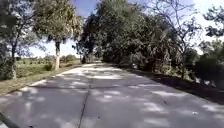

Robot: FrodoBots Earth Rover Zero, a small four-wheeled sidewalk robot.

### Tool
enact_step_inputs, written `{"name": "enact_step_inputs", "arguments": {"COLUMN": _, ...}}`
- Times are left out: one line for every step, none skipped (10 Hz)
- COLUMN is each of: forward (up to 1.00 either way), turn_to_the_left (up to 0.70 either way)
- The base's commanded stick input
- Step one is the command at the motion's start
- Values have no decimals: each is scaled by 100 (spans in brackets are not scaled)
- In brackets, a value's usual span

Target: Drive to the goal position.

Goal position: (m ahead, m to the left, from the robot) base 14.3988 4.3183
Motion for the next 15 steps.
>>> {"name": "enact_step_inputs", "arguments": {"forward": 82, "turn_to_the_left": 0}}
{"name": "enact_step_inputs", "arguments": {"forward": 82, "turn_to_the_left": 0}}
{"name": "enact_step_inputs", "arguments": {"forward": 82, "turn_to_the_left": 0}}
{"name": "enact_step_inputs", "arguments": {"forward": 82, "turn_to_the_left": 0}}
{"name": "enact_step_inputs", "arguments": {"forward": 82, "turn_to_the_left": 0}}
{"name": "enact_step_inputs", "arguments": {"forward": 82, "turn_to_the_left": 0}}
{"name": "enact_step_inputs", "arguments": {"forward": 82, "turn_to_the_left": 0}}
{"name": "enact_step_inputs", "arguments": {"forward": 82, "turn_to_the_left": 0}}
{"name": "enact_step_inputs", "arguments": {"forward": 82, "turn_to_the_left": 0}}
{"name": "enact_step_inputs", "arguments": {"forward": 82, "turn_to_the_left": 0}}
{"name": "enact_step_inputs", "arguments": {"forward": 82, "turn_to_the_left": 0}}
{"name": "enact_step_inputs", "arguments": {"forward": 82, "turn_to_the_left": 0}}
{"name": "enact_step_inputs", "arguments": {"forward": 82, "turn_to_the_left": 0}}
{"name": "enact_step_inputs", "arguments": {"forward": 82, "turn_to_the_left": 0}}
{"name": "enact_step_inputs", "arguments": {"forward": 82, "turn_to_the_left": 0}}
